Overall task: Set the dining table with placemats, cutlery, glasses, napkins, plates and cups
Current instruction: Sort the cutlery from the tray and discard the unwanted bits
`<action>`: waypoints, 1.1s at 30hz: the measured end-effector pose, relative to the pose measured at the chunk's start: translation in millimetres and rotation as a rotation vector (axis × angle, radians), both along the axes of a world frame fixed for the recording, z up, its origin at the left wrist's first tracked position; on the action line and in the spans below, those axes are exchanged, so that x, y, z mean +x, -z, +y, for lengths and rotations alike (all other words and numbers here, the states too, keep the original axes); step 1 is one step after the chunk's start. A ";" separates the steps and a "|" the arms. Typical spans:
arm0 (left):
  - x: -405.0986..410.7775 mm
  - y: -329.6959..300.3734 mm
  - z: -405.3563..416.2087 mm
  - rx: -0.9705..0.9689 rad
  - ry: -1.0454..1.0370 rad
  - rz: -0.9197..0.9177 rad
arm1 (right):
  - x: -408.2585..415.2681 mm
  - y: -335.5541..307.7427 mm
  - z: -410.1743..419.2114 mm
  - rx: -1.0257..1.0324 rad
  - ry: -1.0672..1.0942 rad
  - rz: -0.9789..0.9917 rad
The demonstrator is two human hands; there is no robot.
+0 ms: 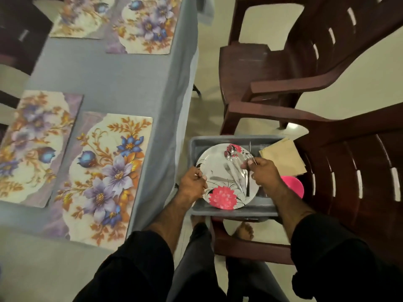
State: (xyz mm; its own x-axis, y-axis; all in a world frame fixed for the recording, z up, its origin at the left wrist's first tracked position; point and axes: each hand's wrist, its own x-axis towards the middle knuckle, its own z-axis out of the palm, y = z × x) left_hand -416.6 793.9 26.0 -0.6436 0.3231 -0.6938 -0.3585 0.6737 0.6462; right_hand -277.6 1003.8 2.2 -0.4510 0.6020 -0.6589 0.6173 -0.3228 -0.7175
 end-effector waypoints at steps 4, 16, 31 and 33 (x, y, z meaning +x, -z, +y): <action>4.5 -37.6 -28.3 -0.010 -0.027 -0.029 | -3.5 -49.2 -30.9 0.006 -0.044 0.038; -26.5 -138.1 -150.7 0.156 0.046 0.009 | -66.8 -142.9 -151.8 -0.075 -0.154 0.232; -186.8 -126.8 -373.6 0.244 0.127 -0.010 | -202.1 -146.4 -380.1 -0.127 -0.052 0.258; -198.5 -128.2 -382.9 0.302 -0.022 -0.079 | -200.3 -151.3 -400.3 -0.113 0.021 0.237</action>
State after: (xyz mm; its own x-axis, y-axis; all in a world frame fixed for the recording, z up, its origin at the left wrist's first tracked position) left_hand -615.1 411.1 154.2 -0.6008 0.5089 -0.6166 -0.4280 0.4467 0.7857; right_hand -477.9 603.5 153.5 -0.5888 0.5415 -0.6001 0.4286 -0.4203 -0.7998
